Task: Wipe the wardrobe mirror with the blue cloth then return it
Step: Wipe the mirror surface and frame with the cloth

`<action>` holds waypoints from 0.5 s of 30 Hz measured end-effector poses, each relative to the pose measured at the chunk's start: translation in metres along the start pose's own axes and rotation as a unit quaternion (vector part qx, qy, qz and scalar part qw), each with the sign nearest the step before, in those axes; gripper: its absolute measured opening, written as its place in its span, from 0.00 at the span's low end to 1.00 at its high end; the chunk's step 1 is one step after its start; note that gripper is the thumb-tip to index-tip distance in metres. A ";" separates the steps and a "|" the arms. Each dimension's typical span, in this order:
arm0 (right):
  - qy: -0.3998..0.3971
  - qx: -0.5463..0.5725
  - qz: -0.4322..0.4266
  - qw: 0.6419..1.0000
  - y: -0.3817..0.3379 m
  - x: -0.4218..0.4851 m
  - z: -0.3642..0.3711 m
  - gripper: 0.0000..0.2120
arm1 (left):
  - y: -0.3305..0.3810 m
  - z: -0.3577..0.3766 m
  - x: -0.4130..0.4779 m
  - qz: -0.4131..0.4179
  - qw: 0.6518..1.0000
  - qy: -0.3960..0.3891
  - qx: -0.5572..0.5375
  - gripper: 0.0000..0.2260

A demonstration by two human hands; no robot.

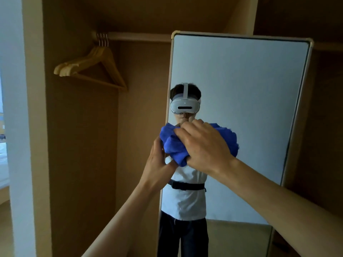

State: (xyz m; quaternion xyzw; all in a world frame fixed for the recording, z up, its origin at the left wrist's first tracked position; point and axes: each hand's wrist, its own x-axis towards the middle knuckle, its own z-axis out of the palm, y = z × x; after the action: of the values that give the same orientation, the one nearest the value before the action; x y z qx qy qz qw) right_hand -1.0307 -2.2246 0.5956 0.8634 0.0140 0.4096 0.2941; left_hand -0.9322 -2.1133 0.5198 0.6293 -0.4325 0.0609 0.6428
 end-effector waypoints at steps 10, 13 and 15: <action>-0.009 -0.043 -0.039 0.998 -0.006 -0.019 0.010 0.14 | -0.015 -0.007 -0.007 -0.029 0.999 -0.019 0.037 0.32; -0.004 -0.041 -0.030 0.999 0.005 -0.013 -0.003 0.15 | -0.012 -0.006 -0.009 -0.038 0.998 -0.032 0.039 0.35; 0.010 -0.031 0.011 0.999 0.020 -0.004 -0.016 0.17 | -0.011 -0.005 -0.011 -0.035 0.998 -0.040 0.041 0.38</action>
State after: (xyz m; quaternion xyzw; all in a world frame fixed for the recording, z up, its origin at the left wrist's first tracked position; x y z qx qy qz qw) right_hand -1.0494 -2.2344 0.6118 0.8498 -0.0048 0.4217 0.3163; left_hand -0.9295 -2.1059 0.5054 0.6719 -0.4325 0.0306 0.6005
